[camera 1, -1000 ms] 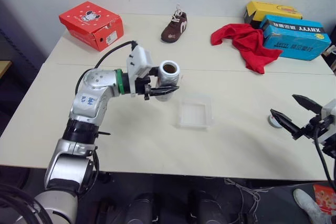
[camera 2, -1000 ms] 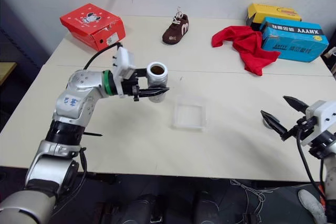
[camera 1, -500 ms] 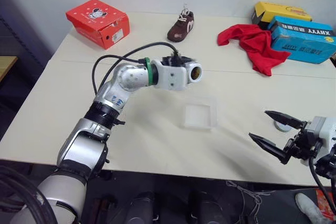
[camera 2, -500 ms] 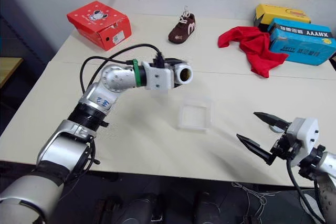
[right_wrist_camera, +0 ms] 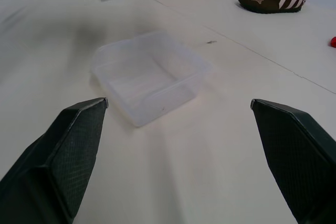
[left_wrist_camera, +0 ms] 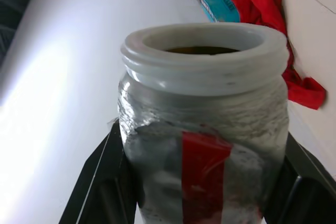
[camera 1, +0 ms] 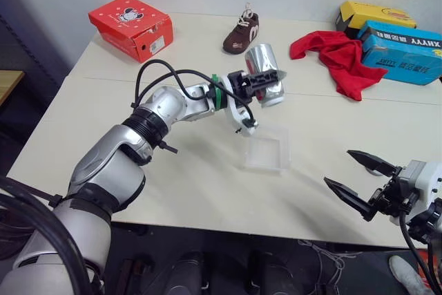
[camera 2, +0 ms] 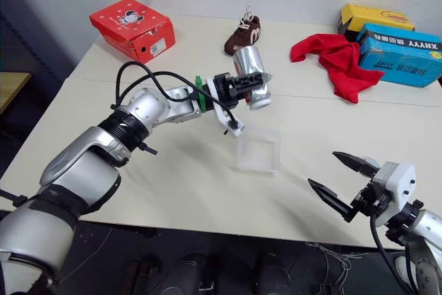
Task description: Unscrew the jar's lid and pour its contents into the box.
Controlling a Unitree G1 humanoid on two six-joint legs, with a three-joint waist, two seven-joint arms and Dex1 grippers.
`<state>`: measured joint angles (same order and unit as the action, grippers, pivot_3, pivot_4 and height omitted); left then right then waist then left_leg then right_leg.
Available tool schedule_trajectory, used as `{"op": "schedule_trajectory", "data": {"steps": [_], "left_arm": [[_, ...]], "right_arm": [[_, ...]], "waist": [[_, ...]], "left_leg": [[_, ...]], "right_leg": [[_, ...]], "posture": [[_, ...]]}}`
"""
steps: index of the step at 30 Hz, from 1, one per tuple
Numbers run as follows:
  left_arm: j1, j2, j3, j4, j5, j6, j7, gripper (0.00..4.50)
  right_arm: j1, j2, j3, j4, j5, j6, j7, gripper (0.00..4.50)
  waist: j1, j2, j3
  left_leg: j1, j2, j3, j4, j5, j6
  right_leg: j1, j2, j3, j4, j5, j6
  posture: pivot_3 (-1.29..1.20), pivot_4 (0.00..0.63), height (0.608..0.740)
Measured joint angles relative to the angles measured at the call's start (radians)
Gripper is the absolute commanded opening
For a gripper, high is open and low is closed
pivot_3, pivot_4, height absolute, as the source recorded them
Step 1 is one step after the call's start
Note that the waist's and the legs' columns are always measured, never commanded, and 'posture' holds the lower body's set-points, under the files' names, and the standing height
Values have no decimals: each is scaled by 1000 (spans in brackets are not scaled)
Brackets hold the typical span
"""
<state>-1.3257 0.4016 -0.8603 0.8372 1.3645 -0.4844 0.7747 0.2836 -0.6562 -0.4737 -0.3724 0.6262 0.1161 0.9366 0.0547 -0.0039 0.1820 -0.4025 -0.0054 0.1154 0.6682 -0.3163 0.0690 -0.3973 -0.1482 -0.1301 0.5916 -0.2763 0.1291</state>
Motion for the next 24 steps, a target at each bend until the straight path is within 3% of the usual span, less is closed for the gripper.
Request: {"op": "schedule_trajectory", "data": {"steps": [8, 18, 21, 24], "left_arm": [[2, -31, -70, 40, 113, 204, 221, 2344], [15, -25, -111, 19, 142, 245, 281, 2344], [33, -14, -82, 15, 22, 77, 198, 2344], [52, -25, 49, 101, -271, -198, -47, 2344]], "right_arm": [[5, 19, 0, -14, 0, 2, -24, 4477], [5, 39, 18, -14, 0, 1, -33, 4477], [0, 45, 33, -13, 0, 1, -34, 4477], [-2, 46, 36, -13, 0, 1, -35, 4477]], "waist": [[-1, 0, 0], [-2, 0, 0], [-5, 0, 0], [-8, 0, 0]], "left_leg": [[-2, 0, -1, 5, 0, 1], [-2, 0, -2, 12, 0, 0], [-2, 1, -3, 13, 0, -1], [-2, 1, -4, 14, 0, -1]], "right_leg": [[0, 0, -1, 2, 0, 1], [0, -3, 1, 7, 0, 1], [0, -8, 4, 7, 0, 1], [-1, -10, 7, 7, 0, 0]], "posture": [[0, 150, 740], [0, 150, 740], [0, 150, 740], [0, 150, 740]]}}
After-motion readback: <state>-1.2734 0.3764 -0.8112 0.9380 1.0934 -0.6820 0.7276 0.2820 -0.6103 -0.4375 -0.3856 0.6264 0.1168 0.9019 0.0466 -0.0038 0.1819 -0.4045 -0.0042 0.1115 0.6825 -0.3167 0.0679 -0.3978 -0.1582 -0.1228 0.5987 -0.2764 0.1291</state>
